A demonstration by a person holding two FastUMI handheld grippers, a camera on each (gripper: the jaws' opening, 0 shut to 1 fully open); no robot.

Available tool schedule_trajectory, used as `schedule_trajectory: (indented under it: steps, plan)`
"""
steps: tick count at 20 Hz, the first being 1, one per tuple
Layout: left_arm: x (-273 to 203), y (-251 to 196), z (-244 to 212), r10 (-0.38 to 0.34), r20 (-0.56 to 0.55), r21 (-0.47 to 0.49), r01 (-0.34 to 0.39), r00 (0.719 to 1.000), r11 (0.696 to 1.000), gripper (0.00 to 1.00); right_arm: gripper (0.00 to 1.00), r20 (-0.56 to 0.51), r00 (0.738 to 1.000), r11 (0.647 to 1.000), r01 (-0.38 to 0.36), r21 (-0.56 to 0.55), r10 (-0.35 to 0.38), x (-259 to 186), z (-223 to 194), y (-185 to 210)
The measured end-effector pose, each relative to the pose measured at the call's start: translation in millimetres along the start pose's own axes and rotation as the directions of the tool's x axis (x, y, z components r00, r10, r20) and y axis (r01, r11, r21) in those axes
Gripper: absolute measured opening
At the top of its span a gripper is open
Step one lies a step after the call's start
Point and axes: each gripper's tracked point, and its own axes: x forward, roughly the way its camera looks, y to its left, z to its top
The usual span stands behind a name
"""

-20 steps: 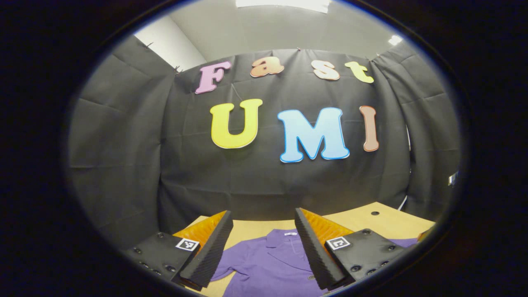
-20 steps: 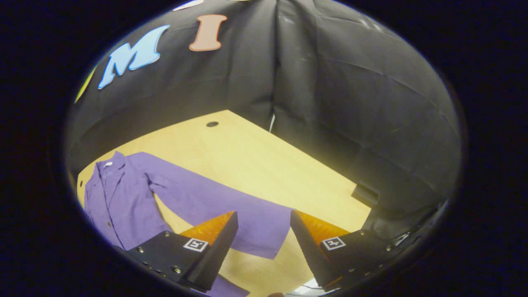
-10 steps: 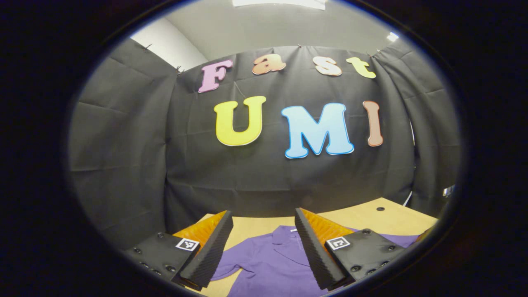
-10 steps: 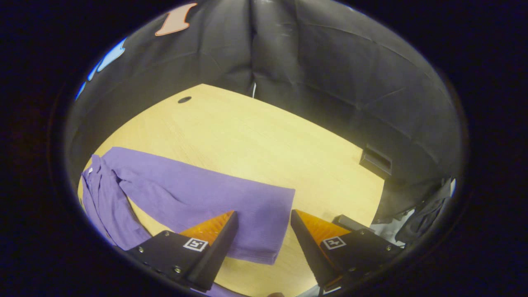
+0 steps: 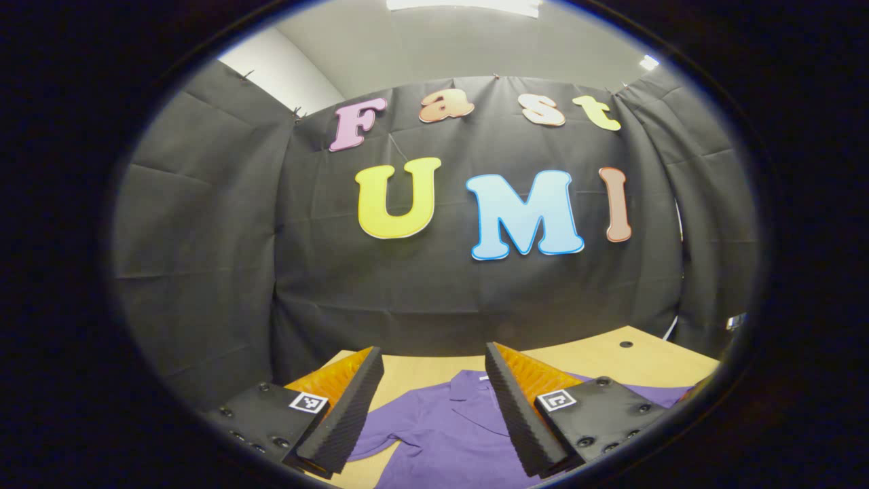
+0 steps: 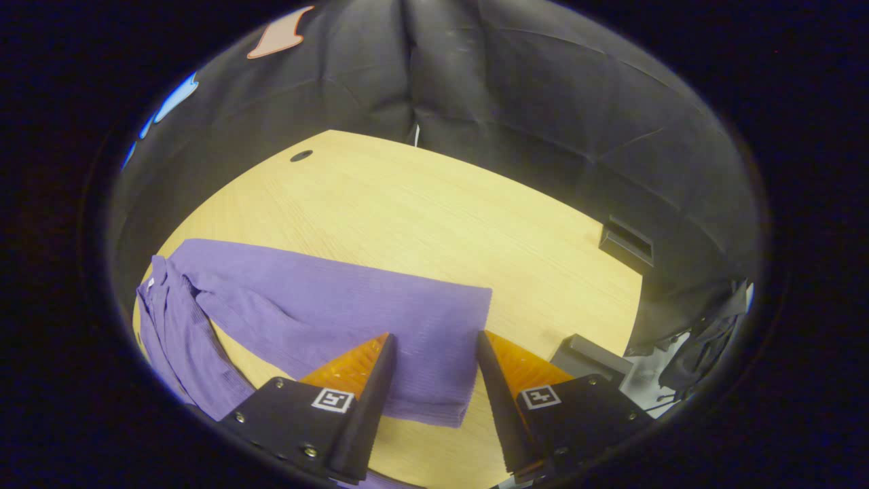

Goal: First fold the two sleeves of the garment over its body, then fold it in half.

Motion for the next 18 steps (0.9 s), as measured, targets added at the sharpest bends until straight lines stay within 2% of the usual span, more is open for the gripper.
schedule_trajectory:
  steps: [1,2,4,6,8,9,11,14,18]
  plan:
    - [-1.6,-0.1,0.7,-0.001,0.001,0.000,0.001,1.000,1.000,0.95,0.72,-0.001,1.000,1.000,-0.002,0.011,0.002,0.6,0.5,-0.4]
    - [-2.4,0.0,0.8,-0.003,0.004,-0.001,0.003,1.000,1.000,0.95,0.43,-0.004,1.000,1.000,-0.002,0.021,0.002,1.7,0.3,-0.3]
    - [-4.5,1.4,2.4,-0.002,0.008,0.001,0.002,1.000,1.000,0.96,0.42,0.005,1.000,1.000,-0.026,0.000,0.026,3.3,1.6,0.8]
    - [-6.2,3.2,1.8,-0.001,0.010,0.001,0.001,1.000,1.000,0.96,0.10,0.000,0.999,0.999,-0.035,0.041,0.035,1.9,3.2,5.2]
    - [-8.4,7.8,1.7,0.007,0.011,-0.001,-0.007,1.000,1.000,0.97,0.11,0.021,0.998,0.998,-0.052,0.040,0.051,-3.8,10.3,6.2]
    - [-9.5,9.5,1.7,0.008,0.011,-0.004,-0.008,1.000,1.000,0.97,0.03,0.026,0.997,0.997,-0.066,0.027,0.066,1.7,9.1,7.0]
    - [-10.9,12.7,1.0,0.013,0.011,-0.006,-0.013,1.000,1.000,0.97,0.04,0.024,0.995,0.995,-0.097,0.020,0.096,2.9,9.3,7.8]
    - [-12.5,18.1,2.0,0.024,0.015,-0.007,-0.024,1.000,1.000,0.98,0.03,0.082,0.983,0.985,-0.168,0.049,0.163,-10.3,37.4,20.4]
    - [-14.0,24.7,-1.8,0.031,0.014,-0.023,-0.031,0.999,0.999,0.99,0.03,0.201,0.943,0.963,-0.270,-0.016,0.267,-50.0,94.3,61.3]
